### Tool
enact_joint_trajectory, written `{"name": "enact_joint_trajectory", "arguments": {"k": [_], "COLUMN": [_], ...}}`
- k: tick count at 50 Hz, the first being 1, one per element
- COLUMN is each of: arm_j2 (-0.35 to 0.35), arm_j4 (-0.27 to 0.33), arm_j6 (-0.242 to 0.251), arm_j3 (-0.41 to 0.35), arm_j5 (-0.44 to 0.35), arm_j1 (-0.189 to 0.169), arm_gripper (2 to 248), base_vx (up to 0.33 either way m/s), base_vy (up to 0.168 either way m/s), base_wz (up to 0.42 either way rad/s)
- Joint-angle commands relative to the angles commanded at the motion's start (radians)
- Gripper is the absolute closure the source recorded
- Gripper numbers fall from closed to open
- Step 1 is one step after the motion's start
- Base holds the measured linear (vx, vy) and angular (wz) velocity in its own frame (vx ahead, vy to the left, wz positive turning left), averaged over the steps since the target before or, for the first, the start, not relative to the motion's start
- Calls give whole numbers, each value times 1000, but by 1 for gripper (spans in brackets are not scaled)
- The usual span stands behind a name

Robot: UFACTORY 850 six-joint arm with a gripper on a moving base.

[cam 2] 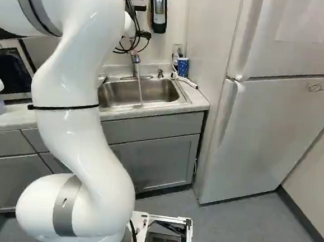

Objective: Rinse the cup and place it in the tray

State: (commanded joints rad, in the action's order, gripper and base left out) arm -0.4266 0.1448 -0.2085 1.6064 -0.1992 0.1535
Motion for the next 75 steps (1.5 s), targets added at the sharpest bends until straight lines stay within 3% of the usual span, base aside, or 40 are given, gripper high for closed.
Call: {"name": "enact_joint_trajectory", "arguments": {"k": [23,45,75], "arm_j2": [-106,-128,-130], "arm_j4": [0,0,0], "arm_j6": [0,0,0], "arm_j3": [130,157,160], "arm_j5": [24,80,58], "arm_j1": [-7,-16,-18], "arm_gripper": [3,3,3], "base_vx": [0,0,0], "base_vy": [0,0,0], "base_wz": [0,0,0]}}
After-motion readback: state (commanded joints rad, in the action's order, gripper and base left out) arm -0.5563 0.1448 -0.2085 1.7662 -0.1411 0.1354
